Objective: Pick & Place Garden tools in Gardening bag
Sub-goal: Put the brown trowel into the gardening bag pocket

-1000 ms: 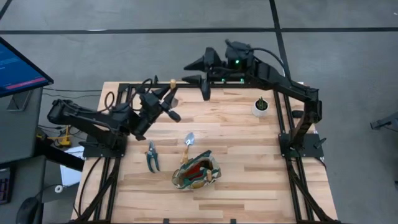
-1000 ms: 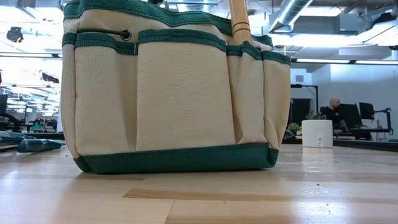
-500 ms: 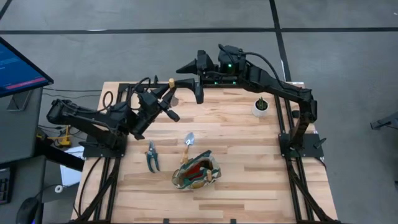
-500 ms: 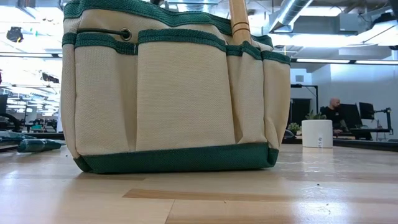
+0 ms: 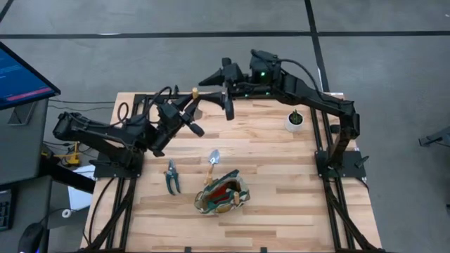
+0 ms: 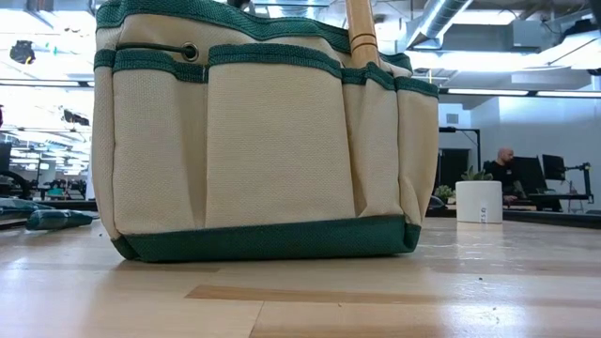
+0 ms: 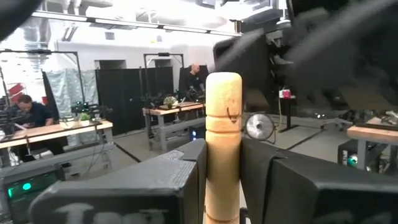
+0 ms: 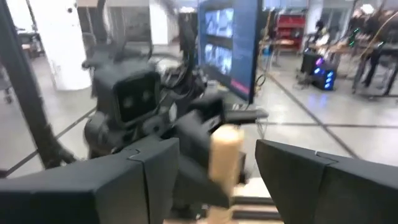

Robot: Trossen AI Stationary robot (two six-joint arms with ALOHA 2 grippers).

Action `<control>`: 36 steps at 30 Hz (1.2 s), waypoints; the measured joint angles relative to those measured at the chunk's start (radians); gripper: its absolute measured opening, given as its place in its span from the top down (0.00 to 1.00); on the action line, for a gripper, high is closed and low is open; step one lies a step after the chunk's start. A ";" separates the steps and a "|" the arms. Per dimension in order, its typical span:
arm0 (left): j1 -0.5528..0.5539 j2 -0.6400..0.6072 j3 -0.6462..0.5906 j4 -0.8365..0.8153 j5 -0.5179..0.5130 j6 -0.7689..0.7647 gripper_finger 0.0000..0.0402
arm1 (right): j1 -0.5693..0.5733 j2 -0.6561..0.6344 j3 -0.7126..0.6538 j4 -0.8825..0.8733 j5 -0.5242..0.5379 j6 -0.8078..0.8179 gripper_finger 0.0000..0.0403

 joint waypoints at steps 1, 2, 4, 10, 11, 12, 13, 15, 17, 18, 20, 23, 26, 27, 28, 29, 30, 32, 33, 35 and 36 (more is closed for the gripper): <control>0.000 0.000 0.000 -0.002 0.003 -0.001 0.89 | 0.000 -0.001 0.001 0.004 0.000 0.000 0.49; 0.000 0.000 0.000 -0.002 0.010 -0.004 0.89 | 0.001 -0.001 0.001 0.003 0.002 0.000 0.50; 0.000 0.005 0.000 0.004 0.020 -0.008 0.89 | 0.001 0.002 0.000 -0.004 0.004 0.000 0.50; 0.000 0.019 0.000 0.001 0.031 -0.011 0.89 | 0.002 0.025 -0.001 -0.006 0.005 -0.002 0.51; 0.000 0.022 0.000 0.000 0.036 -0.011 0.89 | 0.002 0.026 -0.002 -0.009 0.005 -0.003 0.51; 0.000 0.026 0.000 0.004 0.043 -0.011 0.89 | 0.002 0.026 -0.002 -0.006 0.005 -0.007 0.51; 0.000 0.030 0.001 0.006 0.048 -0.011 0.89 | 0.002 0.026 -0.001 -0.001 0.005 -0.009 0.51; 0.000 0.032 0.000 0.003 0.050 -0.011 0.89 | 0.003 0.034 0.001 0.010 0.005 -0.009 0.51; 0.000 0.031 0.000 0.005 0.047 -0.011 0.89 | 0.003 0.040 -0.001 -0.002 0.005 -0.009 0.52; 0.000 0.031 0.000 0.005 0.037 -0.011 0.89 | 0.003 0.041 -0.002 -0.002 0.006 -0.010 0.53; 0.000 0.031 0.000 0.006 0.028 -0.011 0.89 | 0.003 0.039 -0.002 -0.002 0.008 -0.010 0.56; 0.000 0.029 0.000 0.012 0.025 -0.008 0.89 | 0.002 0.036 -0.001 -0.002 0.008 -0.010 0.63; 0.000 0.029 0.000 0.012 0.025 -0.009 0.89 | 0.001 0.037 -0.001 -0.007 0.012 -0.022 0.69; 0.000 0.029 0.000 0.013 0.025 -0.010 0.89 | 0.001 0.037 -0.001 -0.007 0.012 -0.024 0.72; 0.000 0.029 0.000 0.013 0.025 -0.010 0.89 | 0.001 0.037 -0.001 -0.007 0.012 -0.025 0.75; 0.001 0.029 0.000 0.013 0.023 -0.010 0.89 | 0.001 0.037 -0.001 -0.008 0.012 -0.025 0.78; 0.004 0.029 0.000 0.014 0.021 -0.011 0.89 | 0.001 0.037 -0.001 -0.008 0.013 -0.027 0.82; 0.008 0.029 0.000 0.017 0.028 -0.011 0.89 | 0.001 0.037 -0.001 -0.008 0.012 -0.035 0.85; 0.009 0.029 0.000 0.017 0.033 -0.011 0.89 | 0.001 0.037 -0.001 -0.008 0.012 -0.037 0.85; 0.009 0.029 0.000 0.017 0.041 -0.011 0.89 | 0.000 0.037 -0.001 -0.008 0.012 -0.040 0.85; 0.009 0.029 0.000 0.017 0.042 -0.011 0.89 | 0.000 0.037 -0.001 -0.010 0.012 -0.040 0.85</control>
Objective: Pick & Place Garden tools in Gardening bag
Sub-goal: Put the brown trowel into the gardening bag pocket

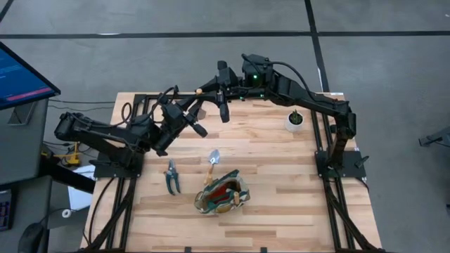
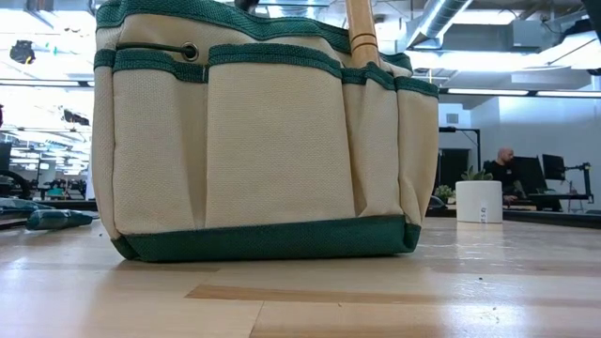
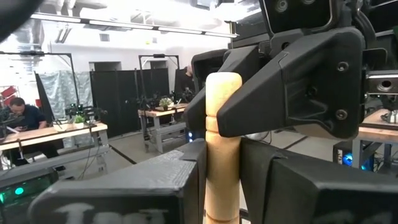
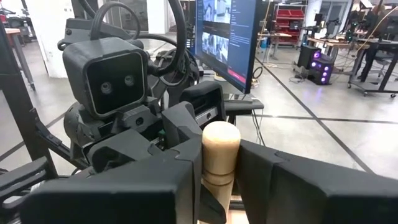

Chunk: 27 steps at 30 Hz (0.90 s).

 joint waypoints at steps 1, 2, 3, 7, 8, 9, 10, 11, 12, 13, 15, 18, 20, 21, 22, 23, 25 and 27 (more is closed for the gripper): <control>0.000 0.000 0.000 0.000 0.000 0.000 0.89 | 0.000 0.000 0.000 -0.001 0.000 0.001 0.85; 0.000 0.000 0.000 0.000 0.000 0.000 0.89 | 0.000 0.000 0.000 -0.001 0.000 0.004 0.85; 0.000 0.000 0.000 0.000 0.001 0.000 0.89 | 0.000 0.000 0.000 -0.001 0.000 0.004 0.85; 0.000 0.000 0.000 0.001 0.002 0.000 0.88 | 0.000 0.000 0.001 0.001 0.001 0.003 0.85; 0.000 0.000 0.000 0.000 0.003 0.000 0.86 | 0.000 0.000 0.001 0.001 0.003 0.000 0.85; 0.000 0.000 0.000 0.000 0.004 0.001 0.83 | -0.001 0.000 0.000 0.001 0.003 -0.001 0.85; 0.000 0.000 0.000 -0.002 0.008 0.000 0.80 | -0.003 -0.001 0.001 0.001 0.002 -0.005 0.85; 0.000 0.000 0.000 -0.002 0.009 0.000 0.76 | -0.004 -0.002 0.001 -0.005 0.002 -0.008 0.85; -0.002 0.000 0.000 0.001 0.008 0.000 0.73 | -0.007 -0.003 0.000 -0.008 0.000 -0.012 0.85; -0.004 0.000 0.000 0.002 0.006 0.000 0.70 | -0.010 -0.004 0.000 -0.005 0.000 -0.015 0.85; -0.011 0.000 0.000 0.000 0.005 0.000 0.64 | -0.023 -0.015 -0.001 -0.013 -0.006 -0.015 0.85; -0.021 0.000 0.000 0.001 0.002 0.000 0.56 | -0.041 -0.027 0.002 -0.006 -0.034 -0.015 0.85; -0.028 0.000 0.000 0.000 0.004 0.000 0.52 | -0.060 -0.037 0.000 -0.032 -0.065 -0.015 0.85; -0.033 0.000 0.000 0.000 0.003 0.000 0.50 | -0.067 -0.039 0.000 -0.043 -0.076 -0.016 0.85; -0.038 0.000 0.000 0.000 0.003 0.000 0.48 | -0.070 -0.041 0.000 -0.044 -0.077 -0.021 0.85; -0.043 0.000 0.000 0.000 0.002 0.000 0.47 | -0.070 -0.045 0.000 -0.053 -0.079 -0.028 0.85; -0.060 -0.001 0.000 -0.001 -0.005 0.012 0.45 | -0.082 -0.066 -0.001 -0.100 -0.080 -0.056 0.85; -0.088 -0.012 0.000 -0.006 -0.025 0.035 0.44 | -0.093 -0.096 -0.001 -0.145 -0.122 -0.105 0.85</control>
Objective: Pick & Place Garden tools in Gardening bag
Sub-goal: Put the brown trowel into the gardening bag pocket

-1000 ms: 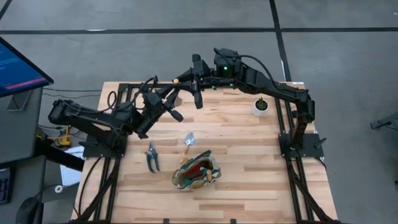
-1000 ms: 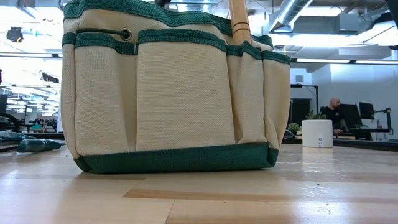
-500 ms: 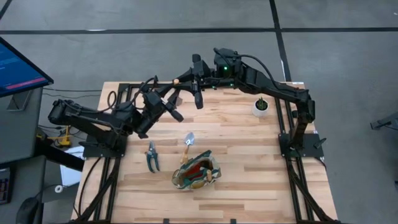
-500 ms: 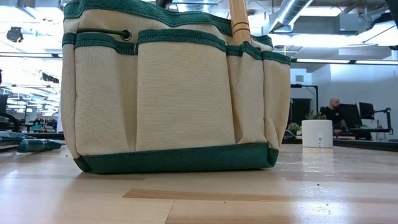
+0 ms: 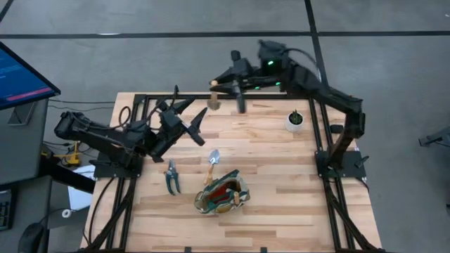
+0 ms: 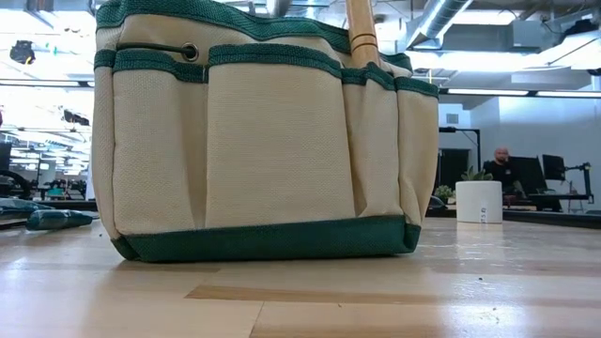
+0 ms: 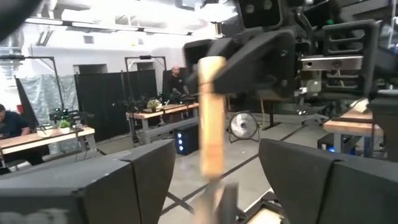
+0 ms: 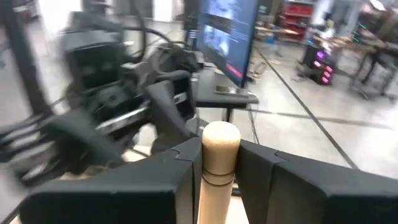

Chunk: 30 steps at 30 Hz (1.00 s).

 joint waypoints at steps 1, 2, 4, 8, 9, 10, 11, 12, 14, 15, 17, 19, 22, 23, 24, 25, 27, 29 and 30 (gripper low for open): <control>-0.015 -0.005 0.000 0.004 -0.008 0.006 0.44 | -0.006 -0.018 0.000 -0.030 -0.035 -0.026 0.85; -0.031 -0.013 0.000 0.001 -0.014 0.009 0.44 | -0.013 -0.037 0.001 -0.068 -0.069 -0.050 0.85; -0.073 -0.040 0.000 -0.008 -0.019 0.017 0.44 | -0.023 -0.064 0.001 -0.146 -0.132 -0.099 0.85; -0.153 -0.123 0.000 -0.034 -0.015 0.018 0.48 | -0.012 -0.087 -0.010 -0.255 -0.241 -0.149 0.85; -0.174 -0.145 0.000 -0.050 -0.005 0.018 0.50 | -0.004 -0.088 -0.025 -0.262 -0.270 -0.149 0.85; -0.191 -0.167 0.000 -0.061 0.004 0.018 0.51 | 0.006 -0.087 -0.044 -0.260 -0.297 -0.149 0.85; -0.208 -0.188 0.000 -0.068 0.006 0.018 0.52 | 0.016 -0.087 -0.068 -0.256 -0.314 -0.150 0.85; -0.226 -0.210 0.000 -0.071 0.007 0.018 0.53 | 0.029 -0.086 -0.101 -0.243 -0.321 -0.151 0.85; -0.257 -0.250 0.000 -0.083 0.007 0.018 0.56 | 0.057 -0.086 -0.179 -0.173 -0.323 -0.152 0.85; -0.271 -0.268 0.000 -0.087 0.007 0.018 0.57 | 0.072 -0.085 -0.225 -0.117 -0.323 -0.151 0.85; -0.291 -0.298 0.000 -0.102 0.000 0.018 0.59 | 0.099 -0.083 -0.311 -0.005 -0.327 -0.144 0.85; -0.307 -0.320 0.000 -0.109 -0.017 0.018 0.61 | 0.119 -0.083 -0.383 0.097 -0.357 -0.132 0.85; -0.327 -0.346 0.000 -0.126 -0.031 0.022 0.63 | 0.129 -0.098 -0.475 0.215 -0.435 -0.115 0.85; -0.332 -0.352 0.000 -0.131 -0.036 0.026 0.64 | 0.131 -0.101 -0.501 0.245 -0.447 -0.113 0.85; -0.336 -0.357 0.000 -0.132 -0.041 0.027 0.64 | 0.131 -0.101 -0.527 0.278 -0.457 -0.103 0.85; -0.339 -0.363 0.000 -0.133 -0.046 0.028 0.65 | 0.131 -0.100 -0.552 0.313 -0.464 -0.095 0.85; -0.343 -0.369 0.000 -0.135 -0.061 0.028 0.65 | 0.133 -0.098 -0.597 0.376 -0.479 -0.081 0.85; -0.344 -0.375 0.000 -0.141 -0.073 0.028 0.66 | 0.137 -0.098 -0.644 0.447 -0.478 -0.081 0.85; -0.344 -0.375 0.000 -0.145 -0.080 0.028 0.66 | 0.138 -0.098 -0.666 0.478 -0.478 -0.080 0.85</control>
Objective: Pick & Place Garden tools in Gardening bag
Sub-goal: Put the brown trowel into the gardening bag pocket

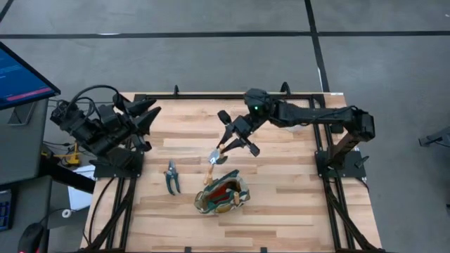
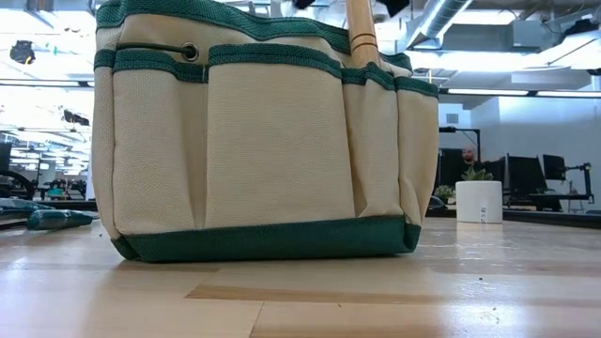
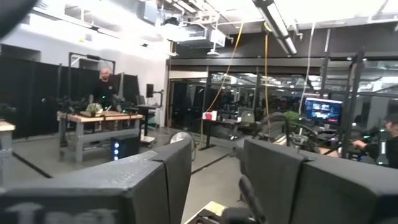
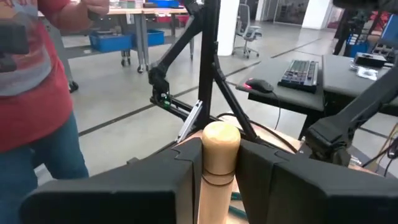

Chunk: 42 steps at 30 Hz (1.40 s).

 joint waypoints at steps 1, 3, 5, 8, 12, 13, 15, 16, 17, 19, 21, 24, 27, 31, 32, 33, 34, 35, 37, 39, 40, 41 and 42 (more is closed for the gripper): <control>0.000 0.000 0.000 -0.003 -0.007 0.000 0.67 | 0.000 0.000 -0.024 0.033 0.000 0.007 0.85; 0.000 0.000 0.000 -0.006 -0.017 0.000 0.67 | 0.000 0.001 -0.063 0.093 0.000 0.019 0.85; 0.000 0.000 0.000 -0.008 -0.025 0.000 0.67 | -0.002 0.000 -0.098 0.149 0.000 0.026 0.85; 0.000 0.000 0.000 -0.012 -0.032 -0.002 0.67 | -0.003 0.000 -0.139 0.186 0.001 0.043 0.85; 0.000 0.000 0.000 -0.012 -0.032 -0.002 0.67 | 0.016 0.000 -0.198 0.255 0.014 0.067 0.85; 0.000 0.000 0.000 -0.013 -0.032 -0.002 0.67 | 0.021 0.000 -0.214 0.269 0.020 0.079 0.85; 0.000 0.000 0.000 -0.013 -0.032 -0.002 0.67 | 0.032 0.000 -0.245 0.321 0.024 0.103 0.85; 0.000 0.000 0.000 -0.013 -0.032 -0.002 0.68 | 0.037 0.000 -0.257 0.343 0.024 0.120 0.85; 0.000 0.000 0.000 -0.013 -0.032 -0.002 0.68 | 0.041 0.000 -0.267 0.357 0.026 0.136 0.85; 0.000 0.000 0.000 -0.013 -0.032 -0.003 0.68 | 0.048 0.000 -0.287 0.374 0.028 0.149 0.85; 0.001 0.000 0.000 -0.012 -0.032 -0.003 0.68 | 0.059 0.000 -0.305 0.380 0.050 0.149 0.85; 0.001 0.000 0.000 -0.012 -0.031 -0.003 0.68 | 0.067 0.000 -0.325 0.377 0.054 0.149 0.85; 0.001 0.000 0.000 -0.012 -0.031 -0.003 0.68 | 0.065 0.000 -0.327 0.378 0.054 0.154 0.85; 0.001 0.001 0.000 -0.012 -0.031 -0.010 0.68 | 0.066 0.001 -0.327 0.378 0.054 0.159 0.85; 0.001 0.001 0.000 -0.012 -0.031 -0.010 0.68 | 0.068 0.000 -0.327 0.378 0.054 0.164 0.85; 0.001 0.001 0.000 -0.012 -0.031 -0.010 0.68 | 0.069 0.000 -0.327 0.378 0.053 0.168 0.85; 0.001 0.001 0.000 -0.012 -0.031 -0.010 0.68 | 0.070 0.000 -0.327 0.377 0.051 0.174 0.85; 0.001 0.001 0.000 -0.012 -0.031 -0.010 0.68 | 0.070 0.000 -0.327 0.374 0.050 0.179 0.85; 0.001 0.001 0.000 -0.013 -0.031 -0.010 0.68 | 0.073 0.001 -0.327 0.363 0.050 0.186 0.85; 0.001 0.001 0.000 -0.014 -0.031 -0.010 0.68 | 0.075 0.016 -0.326 0.370 0.050 0.191 0.85; 0.001 0.001 0.000 -0.014 -0.031 -0.010 0.68 | 0.076 0.026 -0.326 0.371 0.050 0.203 0.85; 0.001 0.001 0.000 -0.015 -0.031 -0.010 0.68 | 0.077 0.035 -0.327 0.368 0.047 0.214 0.85; 0.001 0.001 0.000 -0.015 -0.031 -0.010 0.68 | 0.078 0.048 -0.327 0.374 0.039 0.226 0.85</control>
